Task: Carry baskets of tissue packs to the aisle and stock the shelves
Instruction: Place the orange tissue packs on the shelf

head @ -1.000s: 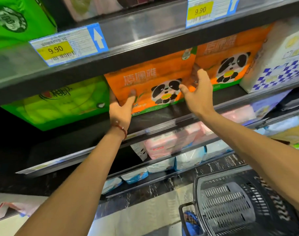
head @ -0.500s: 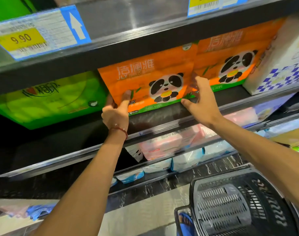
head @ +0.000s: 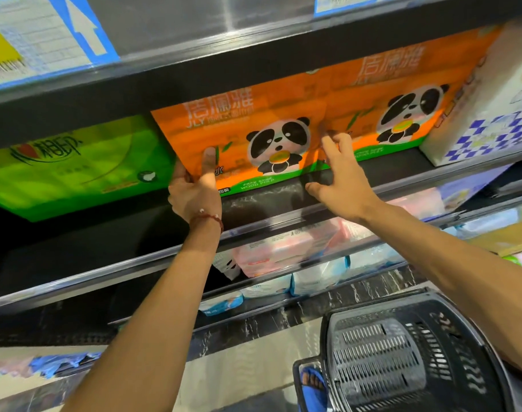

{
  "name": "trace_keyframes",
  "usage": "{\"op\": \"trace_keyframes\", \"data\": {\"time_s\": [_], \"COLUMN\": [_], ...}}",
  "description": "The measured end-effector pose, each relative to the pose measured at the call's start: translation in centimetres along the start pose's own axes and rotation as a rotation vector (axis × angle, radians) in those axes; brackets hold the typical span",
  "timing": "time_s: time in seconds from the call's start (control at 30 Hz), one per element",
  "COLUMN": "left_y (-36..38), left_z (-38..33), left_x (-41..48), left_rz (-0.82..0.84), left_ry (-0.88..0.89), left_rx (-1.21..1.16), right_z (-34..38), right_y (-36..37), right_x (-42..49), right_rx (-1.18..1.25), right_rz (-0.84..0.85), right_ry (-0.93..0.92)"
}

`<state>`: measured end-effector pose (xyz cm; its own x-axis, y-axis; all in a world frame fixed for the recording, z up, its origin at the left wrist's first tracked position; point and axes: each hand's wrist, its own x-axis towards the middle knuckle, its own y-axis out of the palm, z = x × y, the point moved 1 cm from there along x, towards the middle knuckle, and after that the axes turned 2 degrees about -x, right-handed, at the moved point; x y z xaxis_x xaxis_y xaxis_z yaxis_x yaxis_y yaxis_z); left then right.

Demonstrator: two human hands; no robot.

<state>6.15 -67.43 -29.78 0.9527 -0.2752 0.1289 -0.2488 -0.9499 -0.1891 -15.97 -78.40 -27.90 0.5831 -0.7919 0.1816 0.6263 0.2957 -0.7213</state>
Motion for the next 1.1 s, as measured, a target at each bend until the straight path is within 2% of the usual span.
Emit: {"op": "trace_keyframes", "data": {"time_s": [0.13,0.23,0.33,0.43,0.53,0.67,0.8,1.1], "left_y": [-0.3,-0.9,-2.0,-4.4,-7.3,-10.3,-12.2,-15.4], "left_z": [-0.1,-0.5,-1.3,-2.2,-3.0,-3.5,-3.9,-5.3], "left_x": [0.2,0.4,0.0,-0.9,-2.3,-4.5,-6.6,-10.6], "left_rz": [0.123,0.223,0.299,0.333,0.393,0.497,0.519,0.583], "left_ry": [-0.051,-0.034,-0.019,-0.027,0.134,0.396,0.635,0.726], "left_rx": [-0.104,-0.085,0.040,0.345,0.740,1.013,1.118,1.192], "right_z": [0.2,0.8,1.4,2.4,3.9,5.4,6.8,8.8], "right_y": [-0.3,-0.4,-0.4,-0.7,-0.9,-1.0,-1.4,-1.2], "right_x": [-0.4,-1.2,-2.4,-3.7,-4.5,-5.9,-7.6,-12.5], "right_rx": [0.070,0.062,-0.032,-0.228,-0.478,-0.659,-0.724,-0.720], "right_rz": [0.040,0.047,-0.001,-0.018,0.009,0.013,0.050,0.135], "right_ry": [0.014,0.080,0.068,0.043,0.009,-0.045,-0.077,-0.167]}}
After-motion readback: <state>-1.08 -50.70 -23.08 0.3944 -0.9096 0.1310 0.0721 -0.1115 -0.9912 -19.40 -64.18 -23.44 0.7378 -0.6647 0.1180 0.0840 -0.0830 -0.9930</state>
